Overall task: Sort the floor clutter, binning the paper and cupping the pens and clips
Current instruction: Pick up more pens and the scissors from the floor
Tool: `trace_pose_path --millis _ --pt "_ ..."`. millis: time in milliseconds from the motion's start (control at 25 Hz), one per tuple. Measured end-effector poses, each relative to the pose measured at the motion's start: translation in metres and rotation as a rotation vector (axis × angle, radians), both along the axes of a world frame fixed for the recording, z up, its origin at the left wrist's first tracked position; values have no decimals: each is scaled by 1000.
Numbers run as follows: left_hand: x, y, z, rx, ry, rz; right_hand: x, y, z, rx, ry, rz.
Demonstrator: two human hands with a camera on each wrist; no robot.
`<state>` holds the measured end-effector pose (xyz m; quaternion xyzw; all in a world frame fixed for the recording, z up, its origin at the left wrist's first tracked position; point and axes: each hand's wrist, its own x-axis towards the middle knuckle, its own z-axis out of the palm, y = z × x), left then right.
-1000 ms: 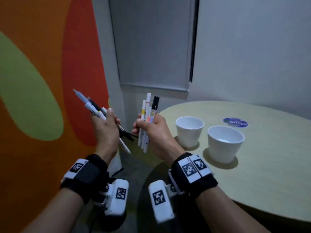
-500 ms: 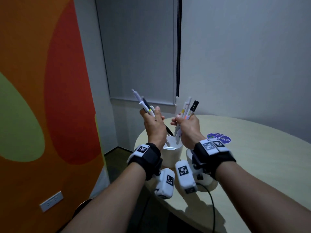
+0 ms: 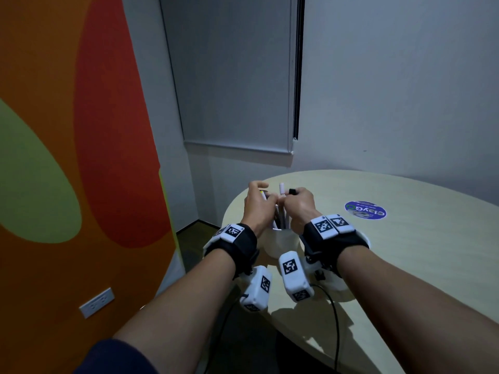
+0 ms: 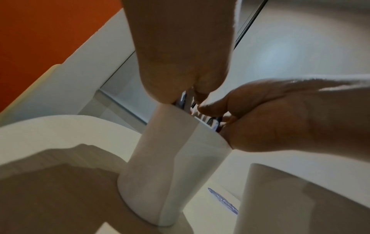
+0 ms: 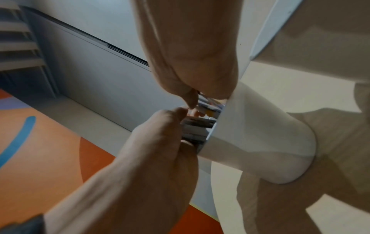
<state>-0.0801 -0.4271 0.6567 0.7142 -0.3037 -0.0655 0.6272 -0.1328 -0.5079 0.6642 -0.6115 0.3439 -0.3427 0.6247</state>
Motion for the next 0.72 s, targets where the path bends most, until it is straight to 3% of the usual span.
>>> trace_pose_path --millis 120,240,360,520,720 --pt "4 4 3 69 -16 -8 -9 3 11 -36 78 0" --pt "5 16 6 143 -35 -44 -25 7 30 -211 157 -33" --pt "7 40 17 96 -122 -12 -38 15 48 -375 149 -26" --pt "11 87 42 23 -257 92 -30 66 62 -420 54 178" --pt "36 185 32 224 -424 162 14 170 35 -353 13 452"
